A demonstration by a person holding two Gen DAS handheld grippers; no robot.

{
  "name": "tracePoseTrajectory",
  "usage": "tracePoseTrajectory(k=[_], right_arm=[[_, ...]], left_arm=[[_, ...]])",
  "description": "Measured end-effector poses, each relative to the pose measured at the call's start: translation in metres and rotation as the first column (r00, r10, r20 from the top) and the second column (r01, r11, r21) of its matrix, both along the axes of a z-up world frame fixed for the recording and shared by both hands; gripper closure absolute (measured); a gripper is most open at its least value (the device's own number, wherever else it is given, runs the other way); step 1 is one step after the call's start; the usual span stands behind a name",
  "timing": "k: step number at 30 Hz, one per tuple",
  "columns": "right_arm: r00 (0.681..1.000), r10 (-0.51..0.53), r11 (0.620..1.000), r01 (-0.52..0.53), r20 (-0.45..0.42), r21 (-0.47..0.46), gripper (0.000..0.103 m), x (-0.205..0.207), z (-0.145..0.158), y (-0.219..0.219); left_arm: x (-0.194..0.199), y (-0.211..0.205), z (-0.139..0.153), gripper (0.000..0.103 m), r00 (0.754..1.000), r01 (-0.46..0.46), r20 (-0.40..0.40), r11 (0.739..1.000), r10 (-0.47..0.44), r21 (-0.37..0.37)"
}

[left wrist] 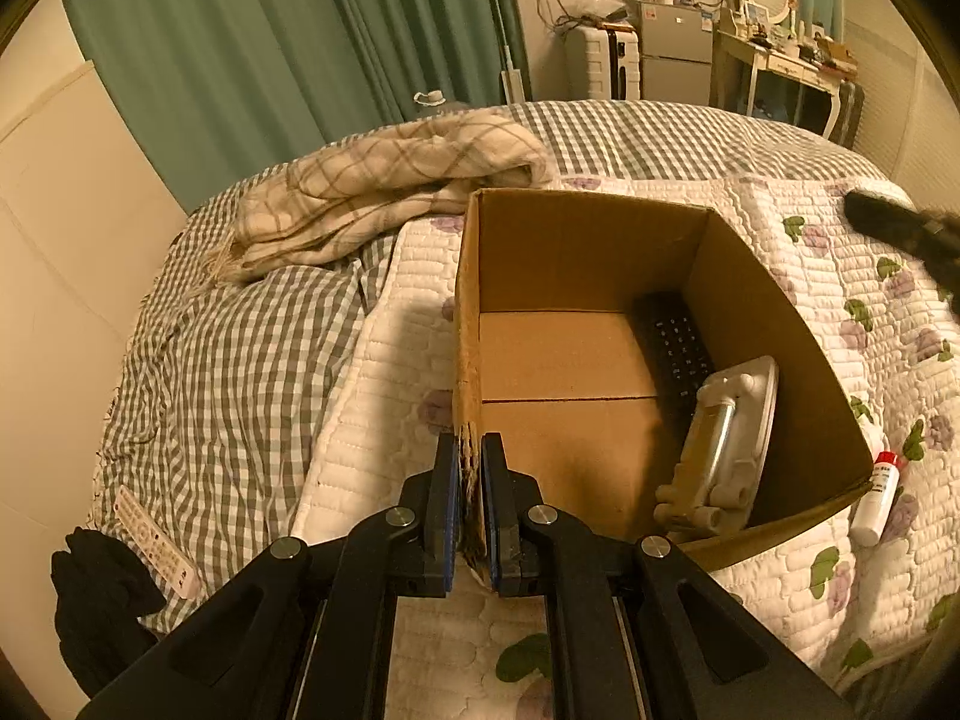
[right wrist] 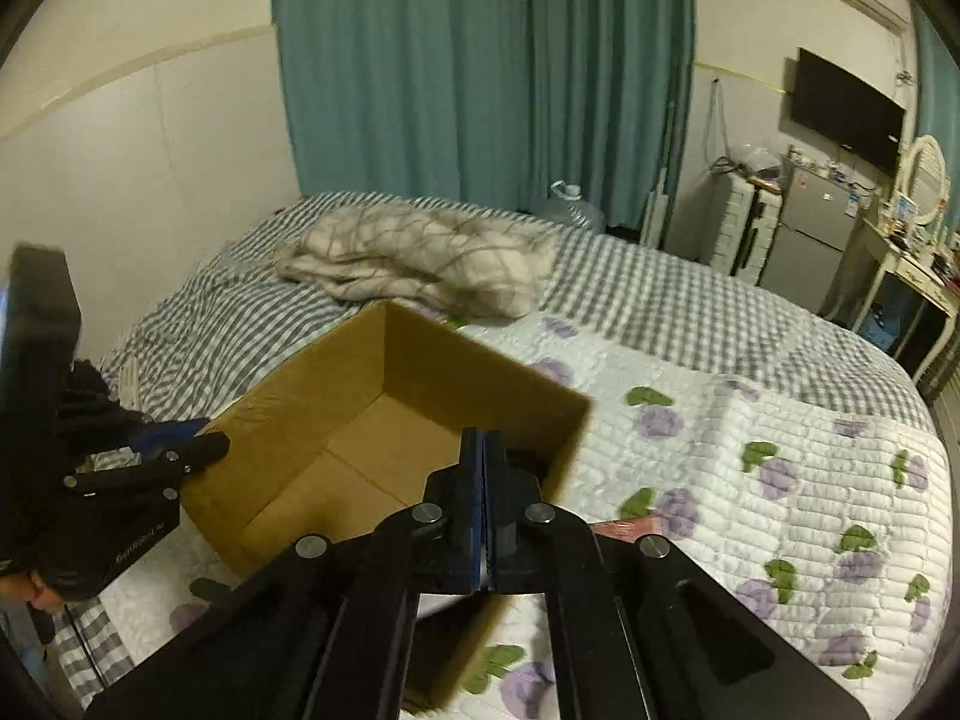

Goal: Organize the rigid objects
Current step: 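Place the white phone stand into the box with the right gripper, then grasp the white-and-red bottle and lift it over the box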

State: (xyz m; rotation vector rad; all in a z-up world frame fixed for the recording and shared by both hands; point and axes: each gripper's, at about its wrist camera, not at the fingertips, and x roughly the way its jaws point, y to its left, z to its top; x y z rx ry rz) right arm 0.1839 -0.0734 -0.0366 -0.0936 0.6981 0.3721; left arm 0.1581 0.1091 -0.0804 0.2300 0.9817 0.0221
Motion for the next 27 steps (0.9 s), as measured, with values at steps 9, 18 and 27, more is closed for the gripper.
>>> tracePoseTrajectory(k=[9,18,27], right_arm=[[0.985,-0.174,0.977,0.169,-0.024,-0.134,0.023,-0.033,-0.004,-0.084],[0.917,-0.217,0.968,0.159,-0.335,-0.192,0.023,-0.079,-0.103,-0.115],[0.895,-0.101,0.958,-0.031,-0.435,-0.286,0.023,-0.086,-0.142,-0.11]], left_arm=[[0.0,0.0,-0.001,0.096,1.0,0.002,-0.003,1.0,-0.002,0.001],[0.002,-0.002,-0.001,0.096,1.0,0.0,-0.004,1.0,0.0,0.013],[0.001,0.0,-0.001,0.096,1.0,-0.002,-0.003,1.0,0.002,0.013]])
